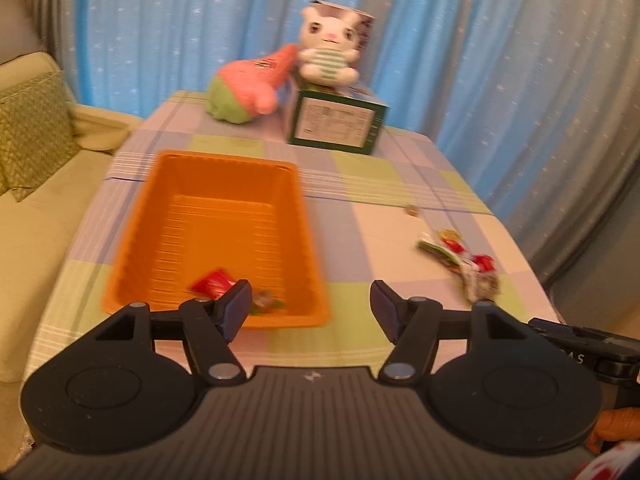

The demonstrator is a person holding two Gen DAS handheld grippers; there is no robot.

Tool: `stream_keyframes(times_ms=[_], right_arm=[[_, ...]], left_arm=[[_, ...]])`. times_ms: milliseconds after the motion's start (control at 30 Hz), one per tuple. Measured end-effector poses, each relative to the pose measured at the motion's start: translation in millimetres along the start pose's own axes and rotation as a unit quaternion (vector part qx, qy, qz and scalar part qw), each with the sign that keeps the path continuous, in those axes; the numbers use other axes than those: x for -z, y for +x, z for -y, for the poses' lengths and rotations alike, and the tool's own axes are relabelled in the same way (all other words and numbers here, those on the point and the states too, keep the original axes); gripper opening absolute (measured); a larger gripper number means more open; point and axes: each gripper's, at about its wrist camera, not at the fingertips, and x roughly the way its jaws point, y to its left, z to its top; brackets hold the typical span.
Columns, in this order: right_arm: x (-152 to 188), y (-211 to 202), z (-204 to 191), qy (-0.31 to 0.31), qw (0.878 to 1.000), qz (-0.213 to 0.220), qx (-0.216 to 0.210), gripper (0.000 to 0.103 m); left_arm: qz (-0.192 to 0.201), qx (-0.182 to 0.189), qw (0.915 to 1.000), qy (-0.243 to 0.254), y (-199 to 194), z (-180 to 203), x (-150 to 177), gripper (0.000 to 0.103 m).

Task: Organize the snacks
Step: 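Move both open tools back toward the scattered snacks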

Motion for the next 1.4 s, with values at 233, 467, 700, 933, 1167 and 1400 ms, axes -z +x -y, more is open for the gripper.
stream_keyframes(times_ms=[233,467,700,933,1167,1400], right_arm=[[9,-22,46,0.034,0.999,0.011,0.038,0.066],[10,-31,80,0.061,0.996,0.019,0.059,0.066],[11,-27,100,0.078,0.995,0.018,0.065,0.066],[9,-13,113,0.084,0.994,0.006,0.068,0.066],[5,10,120,0.066,0.996,-0.017,0.061,0.066],[-9,41,127,0.032,0.997,-0.037,0.055,0.066]], left_arm=[[-0.013,0.031,0.9989,0.033,11,47,9,0.063],[-0.027,0.050,0.9965,0.061,26,80,13,0.066],[-0.042,0.060,0.9941,0.080,46,98,15,0.067],[-0.057,0.066,0.9911,0.100,70,110,15,0.067],[-0.070,0.071,0.9887,0.111,92,117,14,0.067],[-0.080,0.073,0.9868,0.120,116,124,11,0.067]])
